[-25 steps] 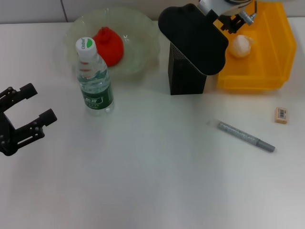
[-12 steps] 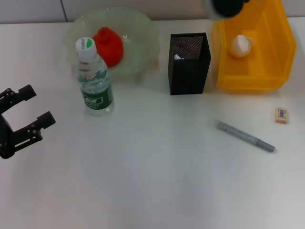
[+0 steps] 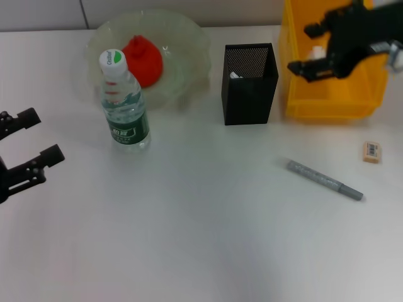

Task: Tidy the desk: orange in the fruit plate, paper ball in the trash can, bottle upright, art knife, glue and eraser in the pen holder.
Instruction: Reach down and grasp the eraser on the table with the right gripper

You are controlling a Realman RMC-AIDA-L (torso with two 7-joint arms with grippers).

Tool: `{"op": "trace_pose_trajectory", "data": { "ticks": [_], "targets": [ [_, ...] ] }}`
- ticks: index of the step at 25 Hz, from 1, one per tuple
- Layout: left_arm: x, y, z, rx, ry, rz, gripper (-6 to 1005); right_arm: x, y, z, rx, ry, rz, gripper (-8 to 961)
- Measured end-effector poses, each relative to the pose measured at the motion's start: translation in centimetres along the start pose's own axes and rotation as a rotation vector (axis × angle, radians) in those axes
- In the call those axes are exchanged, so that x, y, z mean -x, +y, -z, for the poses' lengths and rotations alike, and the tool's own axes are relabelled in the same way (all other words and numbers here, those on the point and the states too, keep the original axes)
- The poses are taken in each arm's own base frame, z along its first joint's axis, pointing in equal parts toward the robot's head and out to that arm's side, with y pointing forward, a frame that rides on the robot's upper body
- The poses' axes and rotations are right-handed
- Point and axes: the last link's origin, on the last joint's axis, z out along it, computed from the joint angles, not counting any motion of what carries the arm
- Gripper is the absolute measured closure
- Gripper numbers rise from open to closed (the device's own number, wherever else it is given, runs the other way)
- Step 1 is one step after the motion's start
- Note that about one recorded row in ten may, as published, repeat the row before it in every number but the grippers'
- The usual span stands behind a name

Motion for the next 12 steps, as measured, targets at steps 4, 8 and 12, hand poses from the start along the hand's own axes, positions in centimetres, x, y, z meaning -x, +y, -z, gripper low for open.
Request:
{"op": "trace_pose_trajectory", "data": {
  "ticks": [4, 8, 12],
  "targets": [
    [-1.2, -0.8, 0.4, 0.016, -0.022, -0.005, 198, -2.0, 1.5, 1.7, 0.054, -0.012, -0.162, 299],
    [-1.8, -1.0, 0.3, 0.03, -0.032, -0.011, 198, -3.0, 2.3, 2.1, 0.082, 0.051, -0.252, 299],
    [-2.1, -1.2, 0.0, 0.055, -0.049, -0.014, 197, -2.9, 2.3, 2.1, 0.105, 0.176, -0.287, 300]
  ]
}}
